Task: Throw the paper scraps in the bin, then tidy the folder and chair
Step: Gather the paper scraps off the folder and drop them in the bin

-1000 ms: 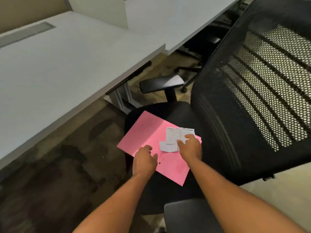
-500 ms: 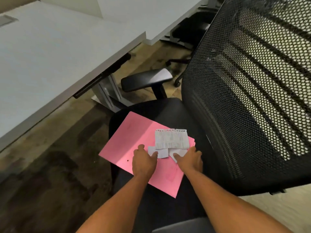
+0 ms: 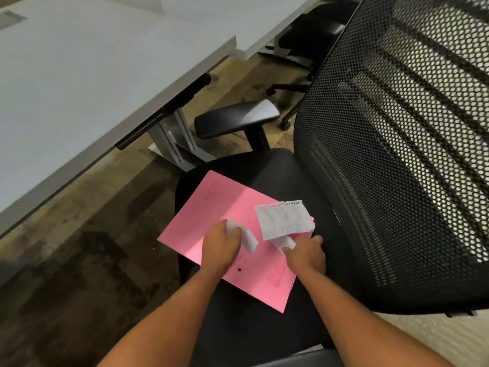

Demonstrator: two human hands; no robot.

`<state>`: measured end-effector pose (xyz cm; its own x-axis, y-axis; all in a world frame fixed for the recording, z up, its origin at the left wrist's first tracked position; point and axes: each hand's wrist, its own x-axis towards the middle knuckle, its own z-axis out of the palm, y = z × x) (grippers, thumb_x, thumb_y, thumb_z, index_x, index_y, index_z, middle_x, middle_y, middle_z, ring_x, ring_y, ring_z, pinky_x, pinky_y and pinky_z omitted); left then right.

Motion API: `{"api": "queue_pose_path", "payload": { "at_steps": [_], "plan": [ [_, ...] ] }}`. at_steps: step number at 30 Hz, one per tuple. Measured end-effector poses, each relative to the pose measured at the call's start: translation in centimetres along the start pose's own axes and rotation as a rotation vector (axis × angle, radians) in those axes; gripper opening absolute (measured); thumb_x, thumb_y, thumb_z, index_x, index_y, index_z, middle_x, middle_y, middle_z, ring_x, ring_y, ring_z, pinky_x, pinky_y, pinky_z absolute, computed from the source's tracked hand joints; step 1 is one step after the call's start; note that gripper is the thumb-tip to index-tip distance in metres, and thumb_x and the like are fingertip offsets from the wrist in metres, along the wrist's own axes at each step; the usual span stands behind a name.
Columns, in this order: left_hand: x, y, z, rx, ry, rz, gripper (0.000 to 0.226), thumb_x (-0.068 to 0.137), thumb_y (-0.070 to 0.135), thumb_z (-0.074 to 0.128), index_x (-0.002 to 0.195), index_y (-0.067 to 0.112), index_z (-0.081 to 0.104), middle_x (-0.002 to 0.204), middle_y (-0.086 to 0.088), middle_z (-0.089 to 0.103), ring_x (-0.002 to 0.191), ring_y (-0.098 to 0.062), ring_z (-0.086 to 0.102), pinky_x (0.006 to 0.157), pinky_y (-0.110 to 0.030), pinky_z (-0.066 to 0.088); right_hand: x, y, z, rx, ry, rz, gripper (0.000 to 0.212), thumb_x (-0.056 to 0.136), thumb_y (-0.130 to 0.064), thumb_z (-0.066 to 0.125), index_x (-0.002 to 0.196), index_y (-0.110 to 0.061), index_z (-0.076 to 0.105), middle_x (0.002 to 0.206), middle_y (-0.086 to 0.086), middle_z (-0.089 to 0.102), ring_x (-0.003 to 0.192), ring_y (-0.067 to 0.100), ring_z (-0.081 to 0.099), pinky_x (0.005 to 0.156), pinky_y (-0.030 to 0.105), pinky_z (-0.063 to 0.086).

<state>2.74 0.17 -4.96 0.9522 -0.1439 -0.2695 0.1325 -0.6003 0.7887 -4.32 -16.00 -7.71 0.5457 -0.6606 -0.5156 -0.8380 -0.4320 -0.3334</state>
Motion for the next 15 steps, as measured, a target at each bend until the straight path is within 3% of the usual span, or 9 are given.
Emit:
{"api": "queue_pose_path", "payload": {
  "at_steps": [3, 6, 8, 11, 13, 15],
  "plan": [
    [1.0, 1.4, 0.0, -0.102, 0.042, 0.046, 0.027, 0.081, 0.030, 0.048, 0.090, 0.010, 0.064, 0.086, -0.005, 0.064, 0.079, -0.022, 0.061, 0.064, -0.033, 0.052, -0.1, 0.1, 0.0, -0.023, 0.006, -0.035, 0.028, 0.088, -0.030, 0.068, 0.113, -0.018, 0.063, 0.122, 0.009, 0.043, 0.077, 0.020, 0.055, 0.062, 0.032, 0.050],
    [2.5, 2.7, 1.9, 0.019, 0.017, 0.123, 0.036, 0.080, 0.032, 0.049, 0.090, 0.001, 0.065, 0.098, -0.011, 0.060, 0.094, -0.030, 0.057, 0.078, -0.043, 0.053, -0.2, 0.4, 0.0, -0.020, 0.002, -0.061, 0.026, 0.089, -0.029, 0.067, 0.113, -0.018, 0.063, 0.126, 0.009, 0.042, 0.077, 0.020, 0.051, 0.062, 0.030, 0.045],
    [3.4, 2.9, 3.7, 0.193, -0.117, 0.158, 0.032, 0.082, 0.030, 0.056, 0.096, 0.005, 0.070, 0.120, -0.009, 0.057, 0.116, -0.025, 0.048, 0.094, -0.042, 0.050, -0.2, 0.6, 0.1, -0.020, 0.002, -0.083, 0.026, 0.089, -0.030, 0.067, 0.113, -0.020, 0.065, 0.127, 0.008, 0.042, 0.079, 0.020, 0.053, 0.063, 0.030, 0.045],
    [4.3, 2.7, 6.3, 0.412, -0.301, 0.186, 0.029, 0.085, 0.029, 0.061, 0.105, 0.011, 0.072, 0.157, -0.005, 0.034, 0.145, -0.028, 0.022, 0.115, -0.047, 0.032, -0.1, 0.9, 0.3, -0.012, 0.001, -0.108, 0.028, 0.089, -0.030, 0.067, 0.116, -0.023, 0.066, 0.128, 0.007, 0.041, 0.092, 0.025, 0.060, 0.069, 0.031, 0.050],
    [4.6, 2.8, 7.0, 0.459, -0.352, 0.170, 0.020, 0.086, 0.028, 0.063, 0.098, 0.014, 0.071, 0.162, -0.004, 0.026, 0.148, -0.029, 0.016, 0.117, -0.046, 0.027, -0.1, 1.0, 0.4, -0.004, 0.004, -0.122, 0.029, 0.088, -0.029, 0.068, 0.116, -0.023, 0.067, 0.128, 0.006, 0.041, 0.094, 0.026, 0.061, 0.073, 0.032, 0.053],
    [4.7, 3.0, 7.3, 0.513, -0.352, 0.187, 0.018, 0.086, 0.021, 0.064, 0.100, 0.011, 0.070, 0.158, -0.008, 0.033, 0.143, -0.032, 0.026, 0.111, -0.041, 0.035, 0.0, 1.0, 0.4, 0.006, 0.006, -0.129, 0.028, 0.088, -0.029, 0.068, 0.116, -0.023, 0.067, 0.128, 0.006, 0.041, 0.094, 0.025, 0.062, 0.073, 0.032, 0.053]
  ]
}}
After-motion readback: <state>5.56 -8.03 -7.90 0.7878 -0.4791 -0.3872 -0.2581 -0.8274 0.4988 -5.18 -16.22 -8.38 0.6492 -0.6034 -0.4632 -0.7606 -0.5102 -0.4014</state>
